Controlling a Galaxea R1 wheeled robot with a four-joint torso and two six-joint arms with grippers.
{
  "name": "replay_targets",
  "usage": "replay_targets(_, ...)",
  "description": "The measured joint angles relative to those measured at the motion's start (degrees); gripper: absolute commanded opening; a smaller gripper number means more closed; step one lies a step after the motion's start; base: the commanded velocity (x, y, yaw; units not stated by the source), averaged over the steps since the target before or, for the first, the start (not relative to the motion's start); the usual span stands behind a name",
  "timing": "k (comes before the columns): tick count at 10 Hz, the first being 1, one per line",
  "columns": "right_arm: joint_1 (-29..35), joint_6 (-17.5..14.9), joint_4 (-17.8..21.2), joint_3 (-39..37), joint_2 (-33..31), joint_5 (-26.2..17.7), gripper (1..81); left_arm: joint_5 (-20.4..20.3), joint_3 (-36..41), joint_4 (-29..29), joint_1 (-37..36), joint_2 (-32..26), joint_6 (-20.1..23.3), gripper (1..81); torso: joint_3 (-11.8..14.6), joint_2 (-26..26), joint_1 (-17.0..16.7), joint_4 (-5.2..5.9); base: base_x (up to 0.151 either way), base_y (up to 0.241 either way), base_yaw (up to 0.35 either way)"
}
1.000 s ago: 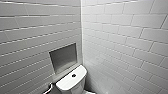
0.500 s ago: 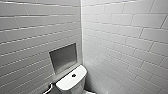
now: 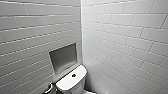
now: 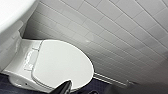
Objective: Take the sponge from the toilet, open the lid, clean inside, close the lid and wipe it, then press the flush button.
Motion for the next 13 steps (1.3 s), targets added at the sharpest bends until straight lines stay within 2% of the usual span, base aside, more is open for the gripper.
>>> replay_targets(2,0.00,0.00,0.00,0.16,-0.09,0.27,1.0,0.85,0.90,0.00,-4.55,-0.05,-1.54,81.1,0.00,0.00,0.00,0.00,0.000,0.000,0.000)
replay_targets(6,-0.02,0.01,0.00,0.30,-0.06,0.41,1.0,1.32,1.07,-0.11,-14.59,-0.05,-7.55,81.1,-0.02,0.05,0.02,0.00,0.000,0.000,0.000)
replay_targets(7,-0.02,0.01,0.02,0.33,-0.09,0.41,1.0,1.07,0.91,-0.30,-16.21,-0.02,-11.15,81.1,-0.02,0.07,0.02,0.00,0.000,0.000,0.000)
replay_targets(8,-0.02,0.01,0.05,0.40,-0.09,0.63,1.0,0.74,-0.22,-0.60,-16.71,0.12,-16.55,81.1,-0.30,0.07,0.02,0.00,0.000,0.000,0.000)
replay_targets(10,0.00,0.04,0.22,0.93,-0.09,2.17,1.0,-1.94,-3.01,-1.16,-16.80,0.22,-25.11,81.1,-2.64,0.07,0.02,0.00,0.000,0.000,0.000)
replay_targets(11,0.00,0.04,0.24,0.96,-0.09,2.54,1.0,-4.24,-4.14,-1.38,-17.29,1.08,-27.01,81.1,-4.30,0.11,0.04,0.00,0.000,0.000,0.000)
replay_targets(13,0.16,0.04,0.24,0.96,-0.11,3.04,1.0,-5.49,-5.68,-1.82,-20.13,3.47,-28.01,81.1,-7.65,0.13,0.06,0.00,0.000,0.000,0.000)
